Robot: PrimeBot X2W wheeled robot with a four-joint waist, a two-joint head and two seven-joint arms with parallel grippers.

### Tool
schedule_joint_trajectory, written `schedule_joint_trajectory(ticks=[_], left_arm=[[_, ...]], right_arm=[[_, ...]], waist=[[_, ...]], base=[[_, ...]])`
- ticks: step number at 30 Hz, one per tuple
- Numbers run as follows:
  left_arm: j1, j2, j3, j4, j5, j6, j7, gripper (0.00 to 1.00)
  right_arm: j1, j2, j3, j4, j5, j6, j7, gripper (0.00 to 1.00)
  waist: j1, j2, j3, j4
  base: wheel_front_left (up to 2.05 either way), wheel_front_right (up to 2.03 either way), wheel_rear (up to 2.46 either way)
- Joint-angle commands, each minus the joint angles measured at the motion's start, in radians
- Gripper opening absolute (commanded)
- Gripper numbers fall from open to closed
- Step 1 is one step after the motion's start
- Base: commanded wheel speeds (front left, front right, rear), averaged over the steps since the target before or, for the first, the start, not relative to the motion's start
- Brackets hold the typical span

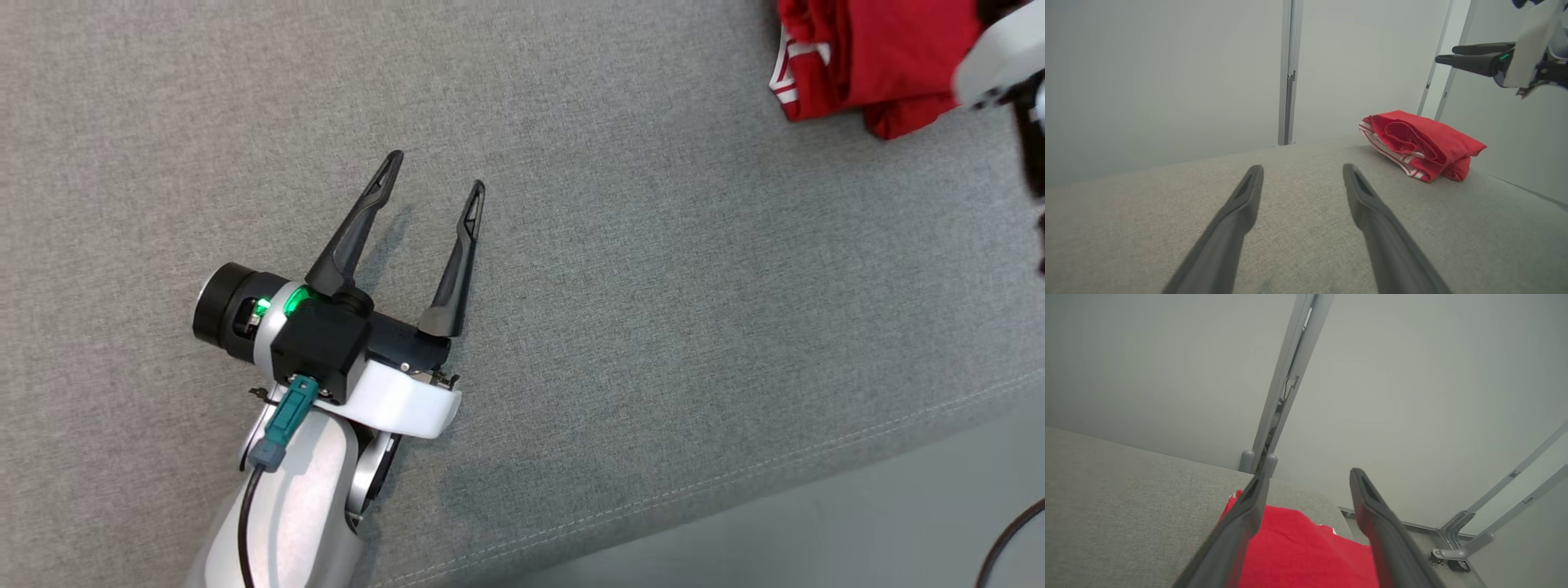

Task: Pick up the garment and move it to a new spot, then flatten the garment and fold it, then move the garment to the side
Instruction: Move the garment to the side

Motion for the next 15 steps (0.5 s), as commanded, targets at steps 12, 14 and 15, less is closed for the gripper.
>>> schedule_joint_trajectory(ticks=[12, 14, 15], left_arm=[[0.045, 0.001, 0.066, -0.056, -0.092, 0.069, -0.005, 1.0], [0.06, 0.001, 0.073, -0.064, -0.111, 0.085, -0.005, 1.0], [0.068, 0.001, 0.076, -0.067, -0.12, 0.091, -0.005, 1.0]], right_arm=[[0.31, 0.117, 0.03, -0.302, 0.028, 0.001, -0.011, 1.0], [0.364, 0.132, 0.033, -0.346, 0.033, 0.001, -0.011, 1.0], [0.389, 0.139, 0.033, -0.367, 0.036, 0.001, -0.011, 1.0]], waist=[[0.0, -0.0001, -0.109, 0.083], [0.0, -0.0001, -0.133, 0.103], [0.0, -0.0001, -0.145, 0.112]], base=[[0.0, 0.0, 0.0], [0.0, 0.0, 0.0], [0.0, 0.0, 0.0]])
